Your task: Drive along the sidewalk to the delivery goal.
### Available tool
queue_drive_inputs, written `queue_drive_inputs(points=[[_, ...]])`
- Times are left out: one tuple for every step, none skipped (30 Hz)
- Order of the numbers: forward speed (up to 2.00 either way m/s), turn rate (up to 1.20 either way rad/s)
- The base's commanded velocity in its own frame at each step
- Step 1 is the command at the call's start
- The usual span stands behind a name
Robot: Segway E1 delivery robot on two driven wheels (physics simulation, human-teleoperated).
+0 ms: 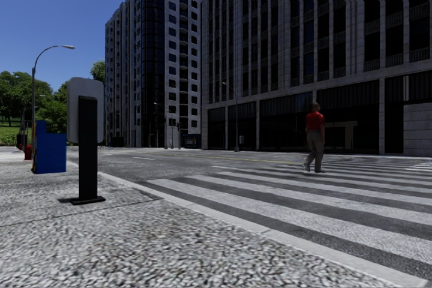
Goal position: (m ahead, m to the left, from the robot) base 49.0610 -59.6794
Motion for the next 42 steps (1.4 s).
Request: queue_drive_inputs(points=[[1.34,0.00],[1.34,-0.15],[1.34,-0.28],[1.34,-0.34],[1.34,-0.48],[1.34,-0.48],[1.34,-0.62],[1.34,-0.70],[1.34,-0.72],[1.34,-0.72],[1.34,-0.72],[1.34,-0.72],[1.34,-0.72],[1.34,-0.73],[1.34,-0.73],[1.34,-0.73],[1.34,-0.73],[1.34,-0.73],[1.34,-0.73],[1.34,-0.73],[1.34,-0.73],[1.34,-0.73],[1.34,-0.73],[1.34,-0.73],[1.34,-0.73],[1.34,-0.73],[1.34,-0.73],[1.34,-0.73],[1.34,-0.73],[1.34,-0.73],[1.34,-0.73],[1.34,-0.73],[1.34,-0.64],[1.34,-0.53],[1.34,-0.53],[1.34,-0.36],[1.34,-0.21],[1.34,-0.08],[1.34,-0.03],[1.34,-0.03],[1.34,-0.01],[1.34,0.00]])
